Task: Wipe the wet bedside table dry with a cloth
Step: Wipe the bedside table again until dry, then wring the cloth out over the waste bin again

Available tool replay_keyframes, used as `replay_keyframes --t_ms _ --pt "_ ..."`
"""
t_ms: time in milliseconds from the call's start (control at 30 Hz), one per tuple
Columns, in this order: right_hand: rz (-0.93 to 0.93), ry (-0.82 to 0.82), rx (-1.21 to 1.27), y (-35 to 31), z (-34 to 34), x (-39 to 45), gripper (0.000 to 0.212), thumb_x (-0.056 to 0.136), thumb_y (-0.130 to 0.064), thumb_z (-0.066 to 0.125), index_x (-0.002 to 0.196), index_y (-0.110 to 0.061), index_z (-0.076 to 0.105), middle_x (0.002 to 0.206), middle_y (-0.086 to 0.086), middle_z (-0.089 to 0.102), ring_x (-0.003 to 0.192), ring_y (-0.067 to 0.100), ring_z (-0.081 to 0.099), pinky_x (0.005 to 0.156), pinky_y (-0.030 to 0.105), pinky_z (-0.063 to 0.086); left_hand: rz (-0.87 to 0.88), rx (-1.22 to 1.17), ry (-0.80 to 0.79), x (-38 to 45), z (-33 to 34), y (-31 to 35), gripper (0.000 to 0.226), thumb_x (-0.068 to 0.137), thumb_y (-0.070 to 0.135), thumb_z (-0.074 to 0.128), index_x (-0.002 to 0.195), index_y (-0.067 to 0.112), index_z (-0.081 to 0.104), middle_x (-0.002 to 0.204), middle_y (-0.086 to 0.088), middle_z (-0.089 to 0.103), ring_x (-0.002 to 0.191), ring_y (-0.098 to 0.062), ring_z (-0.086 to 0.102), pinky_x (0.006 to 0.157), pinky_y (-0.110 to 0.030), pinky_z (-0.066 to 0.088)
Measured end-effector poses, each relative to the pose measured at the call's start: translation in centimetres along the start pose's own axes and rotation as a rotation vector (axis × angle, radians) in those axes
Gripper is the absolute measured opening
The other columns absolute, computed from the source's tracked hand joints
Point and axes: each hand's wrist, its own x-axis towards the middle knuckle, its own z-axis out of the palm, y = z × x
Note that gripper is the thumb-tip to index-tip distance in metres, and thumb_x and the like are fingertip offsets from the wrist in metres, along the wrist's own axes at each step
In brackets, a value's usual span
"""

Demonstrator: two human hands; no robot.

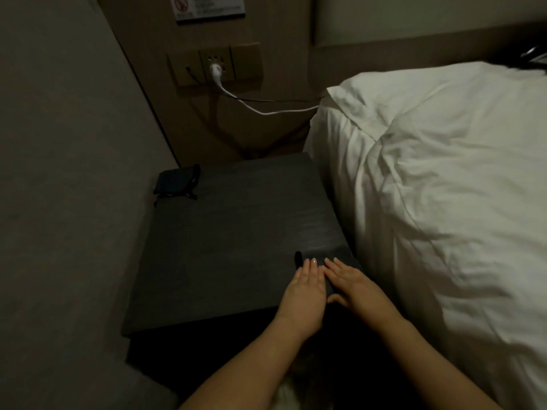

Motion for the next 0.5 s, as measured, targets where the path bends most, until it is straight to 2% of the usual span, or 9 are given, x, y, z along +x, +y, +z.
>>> replay_keyframes --t_ms 33,67,100,200,267,333,400,467,500 --pt "0.007 0.045 0.003 0.3 -0.3 -0.2 0.070 0.079 -0.036 0.062 0.136 -0.003 0.040 0.146 0.011 0.033 0.135 0.026 0.033 0.107 0.033 0.021 0.017 -0.003 -0.001 0.4 -0.1 0.3 0.071 0.098 0.022 0.040 0.149 -0.004 -0.001 0.159 -0.022 -0.005 0.149 -0.032 -0.003 0.121 -0.037 -0.001" --pt "0.028 0.025 0.035 0.5 -0.7 -0.4 0.068 0.087 -0.035 0.056 0.142 -0.006 0.028 0.150 0.003 0.015 0.140 0.017 0.015 0.110 0.025 0.011 0.032 -0.008 -0.003 0.9 -0.2 0.6 0.071 0.098 0.022 0.041 0.149 -0.004 -0.001 0.159 -0.022 -0.005 0.149 -0.032 -0.003 0.121 -0.037 -0.001" --pt "0.061 -0.001 0.083 0.7 -1.1 -0.6 0.067 0.091 -0.033 0.053 0.145 -0.009 0.021 0.151 -0.002 0.006 0.141 0.011 0.005 0.111 0.020 0.006 0.043 -0.014 -0.002 1.3 -0.2 0.9 0.072 0.097 0.022 0.041 0.149 -0.004 -0.001 0.159 -0.022 -0.005 0.149 -0.032 -0.003 0.121 -0.037 -0.001" --pt "0.125 -0.009 0.155 1.2 -1.0 -0.9 0.064 0.093 -0.027 0.051 0.146 -0.012 0.018 0.155 -0.003 0.008 0.141 0.007 0.000 0.114 0.020 0.009 0.054 -0.035 0.010 1.7 -0.2 1.3 0.073 0.097 0.021 0.042 0.150 -0.003 -0.001 0.160 -0.021 -0.005 0.149 -0.031 -0.004 0.120 -0.035 -0.002" --pt "0.159 0.012 0.178 0.8 -0.8 -1.2 0.063 0.093 -0.024 0.052 0.145 -0.012 0.019 0.150 -0.010 0.007 0.135 0.001 -0.002 0.112 0.017 0.008 0.060 -0.054 0.021 1.5 -0.1 1.2 0.071 0.097 0.020 0.041 0.150 -0.002 -0.001 0.160 -0.020 -0.005 0.149 -0.029 -0.004 0.120 -0.033 -0.003" --pt "0.177 0.075 0.179 0.4 -0.2 -1.7 0.060 0.091 -0.017 0.056 0.143 -0.009 0.026 0.146 -0.008 0.011 0.135 0.005 0.002 0.109 0.015 0.008 0.076 -0.050 0.045 1.1 -0.1 1.2 0.066 0.099 0.016 0.037 0.150 -0.002 -0.001 0.160 -0.020 -0.004 0.149 -0.028 -0.003 0.120 -0.033 -0.003" --pt "0.202 0.110 0.163 0.2 0.3 -2.5 0.059 0.083 -0.003 0.063 0.136 -0.004 0.039 0.147 0.006 0.031 0.139 0.020 0.021 0.109 0.023 0.017 0.089 -0.048 0.073 0.5 0.2 1.5 0.060 0.100 0.012 0.031 0.150 -0.002 0.000 0.160 -0.020 -0.002 0.149 -0.028 -0.002 0.120 -0.033 -0.002" --pt "0.199 0.176 0.089 0.1 0.7 -3.3 0.060 0.068 0.012 0.067 0.125 -0.001 0.054 0.134 0.015 0.052 0.127 0.032 0.044 0.102 0.035 0.032 0.092 -0.040 0.094 -0.2 0.5 1.9 0.058 0.100 0.009 0.027 0.150 -0.002 0.000 0.160 -0.019 -0.001 0.149 -0.028 -0.001 0.120 -0.034 -0.001" --pt "0.205 0.196 0.032 -0.3 0.6 -3.6 0.060 0.061 0.013 0.069 0.118 -0.002 0.061 0.125 0.014 0.061 0.118 0.031 0.055 0.094 0.035 0.044 0.091 -0.037 0.094 -0.5 0.6 2.0 0.057 0.100 0.008 0.027 0.150 -0.001 0.001 0.160 -0.018 0.000 0.150 -0.028 0.000 0.120 -0.034 -0.001"
